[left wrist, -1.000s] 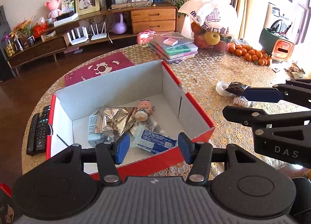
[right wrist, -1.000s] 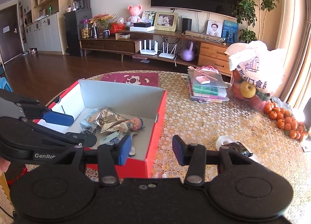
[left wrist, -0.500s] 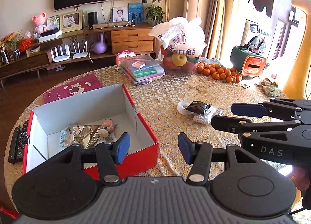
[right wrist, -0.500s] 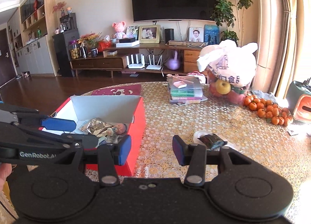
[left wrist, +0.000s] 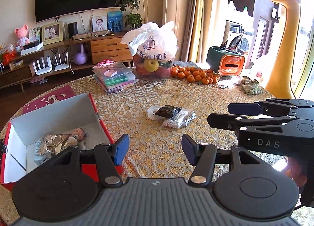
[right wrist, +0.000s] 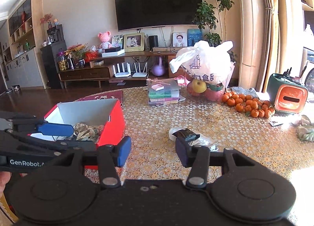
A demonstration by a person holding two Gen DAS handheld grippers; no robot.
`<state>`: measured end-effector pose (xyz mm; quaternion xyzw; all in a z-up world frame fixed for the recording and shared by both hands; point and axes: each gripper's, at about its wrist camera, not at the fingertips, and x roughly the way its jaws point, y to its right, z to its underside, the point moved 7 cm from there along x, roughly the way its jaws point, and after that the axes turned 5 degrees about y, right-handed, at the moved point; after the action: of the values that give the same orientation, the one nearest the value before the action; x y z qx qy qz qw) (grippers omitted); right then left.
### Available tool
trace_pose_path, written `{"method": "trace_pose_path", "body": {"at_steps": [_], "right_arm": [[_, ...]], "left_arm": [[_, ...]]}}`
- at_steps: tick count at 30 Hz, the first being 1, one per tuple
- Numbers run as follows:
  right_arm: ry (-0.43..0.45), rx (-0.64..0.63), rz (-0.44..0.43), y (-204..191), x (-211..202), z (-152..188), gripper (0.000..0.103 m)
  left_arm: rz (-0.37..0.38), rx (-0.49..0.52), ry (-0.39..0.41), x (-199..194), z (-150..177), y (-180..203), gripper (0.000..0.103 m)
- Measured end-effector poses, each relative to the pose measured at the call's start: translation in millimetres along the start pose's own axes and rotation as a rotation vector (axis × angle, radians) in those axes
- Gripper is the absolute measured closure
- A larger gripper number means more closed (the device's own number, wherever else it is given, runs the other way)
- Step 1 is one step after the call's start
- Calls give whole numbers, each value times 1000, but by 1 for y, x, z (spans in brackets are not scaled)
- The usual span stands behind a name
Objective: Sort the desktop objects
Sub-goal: 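Move both tools toward the black packet and white cable on the table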
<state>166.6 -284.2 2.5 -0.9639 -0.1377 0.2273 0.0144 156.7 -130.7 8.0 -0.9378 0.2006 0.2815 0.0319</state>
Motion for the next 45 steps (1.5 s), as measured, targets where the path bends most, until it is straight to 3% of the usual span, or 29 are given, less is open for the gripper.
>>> {"method": "trace_pose_path", "body": {"at_steps": [12,25,38,45], "right_arm": [[-5,4,45,44,-4,11,44],[-30,5,45,76,18,25,19],[-87,-1,25,101,63,44,18],[-122,-49,29,113,95,53,18]], "left_arm": [[39,34,23,26,-3,32,33],[52,37,11,71,-7,37,23],[87,4,-51,131,-13,32,20],[75,24,-62,163,-16,30,3]]}}
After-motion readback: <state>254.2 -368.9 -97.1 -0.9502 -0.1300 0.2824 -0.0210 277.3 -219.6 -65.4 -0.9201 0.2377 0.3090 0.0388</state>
